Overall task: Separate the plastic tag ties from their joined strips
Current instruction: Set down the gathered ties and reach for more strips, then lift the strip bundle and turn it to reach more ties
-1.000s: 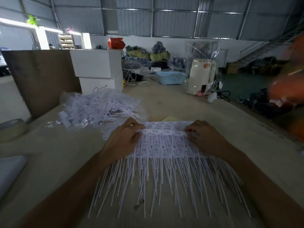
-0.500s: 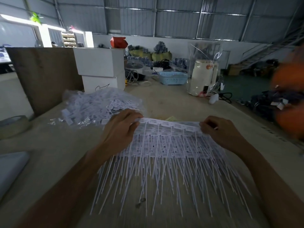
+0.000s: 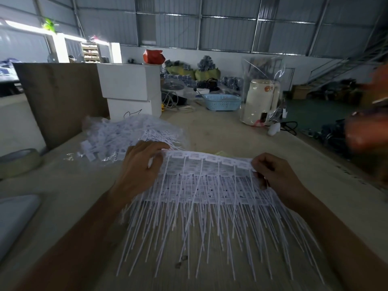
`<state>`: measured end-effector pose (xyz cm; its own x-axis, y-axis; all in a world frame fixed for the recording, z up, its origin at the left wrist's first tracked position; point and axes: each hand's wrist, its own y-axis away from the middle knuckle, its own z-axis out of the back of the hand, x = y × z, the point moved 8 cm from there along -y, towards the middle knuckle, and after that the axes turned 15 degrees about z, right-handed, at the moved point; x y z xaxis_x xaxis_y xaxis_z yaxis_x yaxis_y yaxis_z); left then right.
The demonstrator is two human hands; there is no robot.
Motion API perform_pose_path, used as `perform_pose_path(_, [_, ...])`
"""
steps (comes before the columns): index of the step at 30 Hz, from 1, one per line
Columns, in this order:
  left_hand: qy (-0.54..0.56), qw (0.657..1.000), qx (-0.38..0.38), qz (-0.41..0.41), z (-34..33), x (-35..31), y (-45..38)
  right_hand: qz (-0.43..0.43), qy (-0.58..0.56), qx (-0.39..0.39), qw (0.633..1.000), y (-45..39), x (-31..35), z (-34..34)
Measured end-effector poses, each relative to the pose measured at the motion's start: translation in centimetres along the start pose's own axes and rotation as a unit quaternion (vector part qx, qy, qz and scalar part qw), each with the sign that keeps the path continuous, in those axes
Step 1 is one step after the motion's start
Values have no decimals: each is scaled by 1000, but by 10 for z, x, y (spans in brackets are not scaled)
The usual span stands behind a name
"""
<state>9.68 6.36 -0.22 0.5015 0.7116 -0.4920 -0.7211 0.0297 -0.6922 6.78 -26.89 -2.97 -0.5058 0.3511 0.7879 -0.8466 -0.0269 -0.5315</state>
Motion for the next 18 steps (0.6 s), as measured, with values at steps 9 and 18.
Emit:
perform_pose_path(9, [-31, 996, -83, 16, 24, -4, -5, -79, -106, 6, 991, 8, -9, -22])
perform_pose_path(18, [-29, 995, 87, -29, -25, -62, -9, -86, -166, 10, 982, 6, -16, -34])
